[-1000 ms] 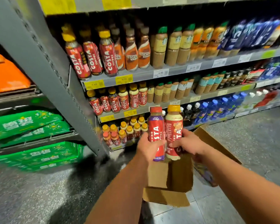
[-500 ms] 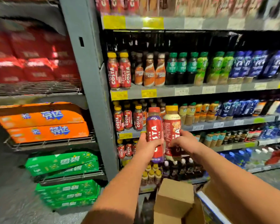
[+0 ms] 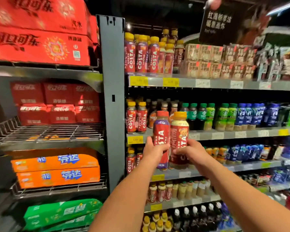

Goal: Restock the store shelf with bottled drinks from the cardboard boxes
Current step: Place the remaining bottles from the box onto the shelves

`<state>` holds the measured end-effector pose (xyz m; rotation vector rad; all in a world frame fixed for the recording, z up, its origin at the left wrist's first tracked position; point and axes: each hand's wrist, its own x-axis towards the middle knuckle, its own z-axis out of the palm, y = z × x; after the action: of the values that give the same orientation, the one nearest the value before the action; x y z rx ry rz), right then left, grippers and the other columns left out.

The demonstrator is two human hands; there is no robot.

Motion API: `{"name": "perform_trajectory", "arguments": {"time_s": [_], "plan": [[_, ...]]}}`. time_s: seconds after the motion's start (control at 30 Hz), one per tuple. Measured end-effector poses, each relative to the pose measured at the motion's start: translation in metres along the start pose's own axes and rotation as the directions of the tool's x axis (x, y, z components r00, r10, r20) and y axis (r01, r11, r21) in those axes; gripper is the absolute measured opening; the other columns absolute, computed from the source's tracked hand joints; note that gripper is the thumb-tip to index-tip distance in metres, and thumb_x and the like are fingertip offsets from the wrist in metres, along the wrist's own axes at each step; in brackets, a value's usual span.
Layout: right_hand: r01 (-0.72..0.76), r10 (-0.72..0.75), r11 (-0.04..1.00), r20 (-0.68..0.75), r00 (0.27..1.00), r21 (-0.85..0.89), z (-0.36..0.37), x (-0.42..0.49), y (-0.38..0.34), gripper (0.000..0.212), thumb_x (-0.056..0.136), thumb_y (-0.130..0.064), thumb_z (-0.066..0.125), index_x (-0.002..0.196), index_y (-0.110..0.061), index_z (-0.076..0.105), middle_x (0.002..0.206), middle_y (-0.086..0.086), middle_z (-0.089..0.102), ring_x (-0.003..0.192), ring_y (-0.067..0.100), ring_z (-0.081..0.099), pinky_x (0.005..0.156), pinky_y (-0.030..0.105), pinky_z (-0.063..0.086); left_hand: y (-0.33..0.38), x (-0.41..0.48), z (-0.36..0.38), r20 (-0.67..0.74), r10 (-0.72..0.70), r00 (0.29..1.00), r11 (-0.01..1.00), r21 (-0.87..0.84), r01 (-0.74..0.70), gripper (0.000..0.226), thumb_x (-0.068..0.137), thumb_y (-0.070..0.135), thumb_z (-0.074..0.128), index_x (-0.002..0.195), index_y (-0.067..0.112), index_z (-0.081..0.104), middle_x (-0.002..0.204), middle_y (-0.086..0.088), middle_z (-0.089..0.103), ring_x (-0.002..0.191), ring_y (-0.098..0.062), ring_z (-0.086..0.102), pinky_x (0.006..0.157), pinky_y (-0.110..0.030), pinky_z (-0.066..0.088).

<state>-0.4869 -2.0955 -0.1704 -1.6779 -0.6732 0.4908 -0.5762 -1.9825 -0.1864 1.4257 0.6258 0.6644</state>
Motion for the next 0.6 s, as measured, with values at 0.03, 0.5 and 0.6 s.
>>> {"name": "perform_trajectory", "arguments": {"time_s": [0.03,0.5,0.6], "plan": [[0.004,-0.004,1.000,-0.005,1.000,0.005,0.000,0.002,-0.006,0.036,0.072,-0.001,0.072,0.107,-0.010,0.065,0.098,0.011,0.072,0.094,0.030,0.066,0.086,0.043,0.052,0.006,0.002,-0.001,0.012,0.008,1.000,1.000,-0.013,-0.008,0.046,0.079,0.014,0.071,0.117,0.015,0.046,0.112,-0.010,0.064,0.098,-0.029,0.063,0.091,-0.048,0.051],[0.146,-0.146,0.989,0.022,0.989,-0.005,-0.036,0.045,-0.070,0.036,0.072,0.001,0.070,0.105,-0.012,0.065,0.098,0.009,0.072,0.094,0.027,0.068,0.086,0.043,0.053,0.080,0.026,0.027,-0.021,0.160,0.987,0.987,-0.003,-0.160,0.044,0.081,0.016,0.070,0.117,0.018,0.044,0.108,-0.006,0.062,0.095,-0.025,0.064,0.089,-0.048,0.052],[0.165,-0.164,0.986,0.036,0.986,-0.031,-0.049,0.058,-0.081,0.036,0.071,-0.002,0.071,0.105,-0.014,0.064,0.099,0.008,0.072,0.094,0.028,0.067,0.082,0.040,0.053,0.091,0.032,0.039,-0.054,0.174,0.983,0.984,-0.016,-0.175,0.046,0.079,0.015,0.071,0.118,0.014,0.046,0.110,-0.009,0.063,0.097,-0.028,0.064,0.091,-0.049,0.051]]}}
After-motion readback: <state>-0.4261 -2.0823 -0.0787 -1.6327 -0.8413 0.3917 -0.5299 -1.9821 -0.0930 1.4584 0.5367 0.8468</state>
